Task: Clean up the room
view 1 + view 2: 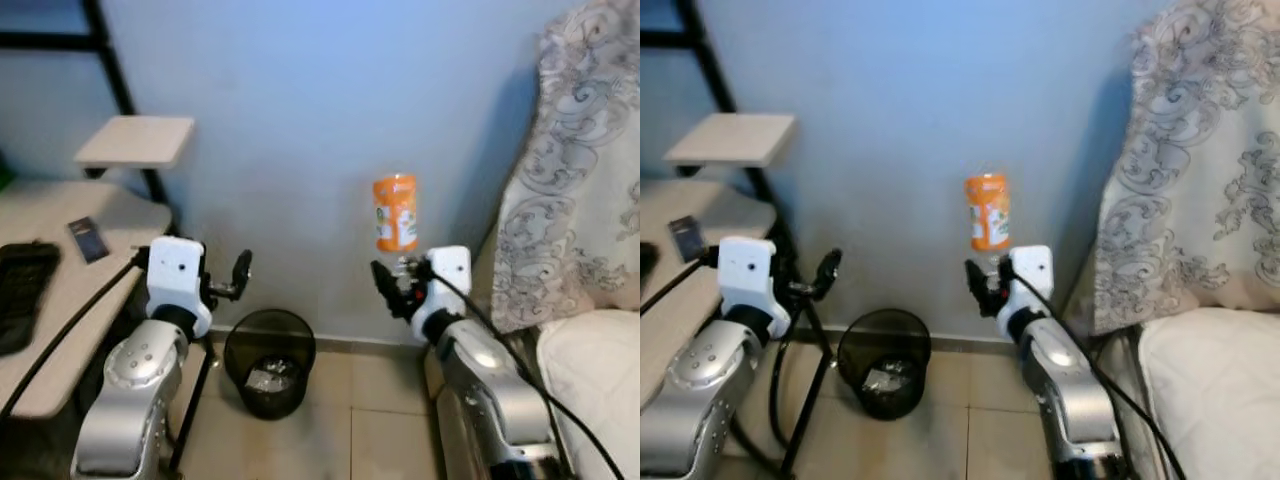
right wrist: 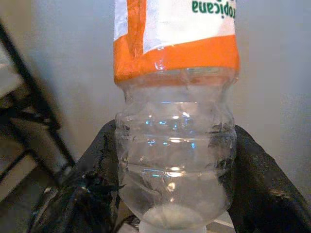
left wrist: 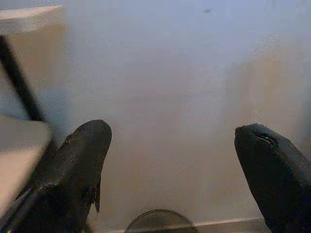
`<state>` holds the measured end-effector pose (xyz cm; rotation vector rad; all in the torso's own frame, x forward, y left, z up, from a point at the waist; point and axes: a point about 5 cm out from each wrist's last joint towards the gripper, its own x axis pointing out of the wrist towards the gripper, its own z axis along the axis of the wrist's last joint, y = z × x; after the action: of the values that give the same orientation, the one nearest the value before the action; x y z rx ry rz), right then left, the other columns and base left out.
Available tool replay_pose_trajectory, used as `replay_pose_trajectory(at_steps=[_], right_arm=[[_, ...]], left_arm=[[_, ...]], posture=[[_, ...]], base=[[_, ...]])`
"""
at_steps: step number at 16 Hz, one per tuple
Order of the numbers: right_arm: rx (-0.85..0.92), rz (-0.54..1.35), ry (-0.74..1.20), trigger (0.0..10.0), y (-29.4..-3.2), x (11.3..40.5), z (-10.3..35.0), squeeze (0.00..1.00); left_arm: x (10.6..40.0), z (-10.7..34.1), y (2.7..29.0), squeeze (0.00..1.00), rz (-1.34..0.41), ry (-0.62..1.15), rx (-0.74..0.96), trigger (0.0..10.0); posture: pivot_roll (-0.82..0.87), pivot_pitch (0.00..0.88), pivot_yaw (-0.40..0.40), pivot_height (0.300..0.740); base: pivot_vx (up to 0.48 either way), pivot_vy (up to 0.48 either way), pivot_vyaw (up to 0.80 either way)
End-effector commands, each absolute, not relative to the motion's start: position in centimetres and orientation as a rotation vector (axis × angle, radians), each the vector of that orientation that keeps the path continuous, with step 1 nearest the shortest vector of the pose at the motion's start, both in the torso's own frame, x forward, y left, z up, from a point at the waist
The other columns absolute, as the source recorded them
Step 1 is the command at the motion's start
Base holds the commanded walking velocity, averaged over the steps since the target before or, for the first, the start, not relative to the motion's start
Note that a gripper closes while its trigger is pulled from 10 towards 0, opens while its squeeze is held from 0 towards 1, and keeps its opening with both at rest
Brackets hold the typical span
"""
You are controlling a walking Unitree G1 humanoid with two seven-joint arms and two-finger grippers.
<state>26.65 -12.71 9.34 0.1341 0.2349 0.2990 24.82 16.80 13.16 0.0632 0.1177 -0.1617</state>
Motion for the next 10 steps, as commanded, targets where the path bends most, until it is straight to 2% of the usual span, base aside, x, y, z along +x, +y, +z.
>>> replay_pose_trajectory(at_steps=[1,6,10], right_arm=[[0.125,0.279,0.206,10.0,-13.2,26.6,9.9,0.0],[0.077,0.325,0.19,10.0,-12.7,26.7,10.1,0.0],[0.026,0.407,0.206,10.0,-12.0,26.3,9.6,0.0]], left_arm=[[24.8,13.0,16.7,0.0,-0.177,0.124,0.062,10.0],[24.7,12.8,17.1,0.0,-0.182,0.136,0.081,10.0],[24.7,12.7,17.0,0.0,-0.196,0.134,0.093,10.0]], posture=[[0.01,0.0,0.024,0.74],[0.01,0.0,0.017,0.74],[0.02,0.0,0.016,0.74]], base=[[0.322,0.0,0.0],[0.319,0.0,0.0],[0.318,0.0,0.78]])
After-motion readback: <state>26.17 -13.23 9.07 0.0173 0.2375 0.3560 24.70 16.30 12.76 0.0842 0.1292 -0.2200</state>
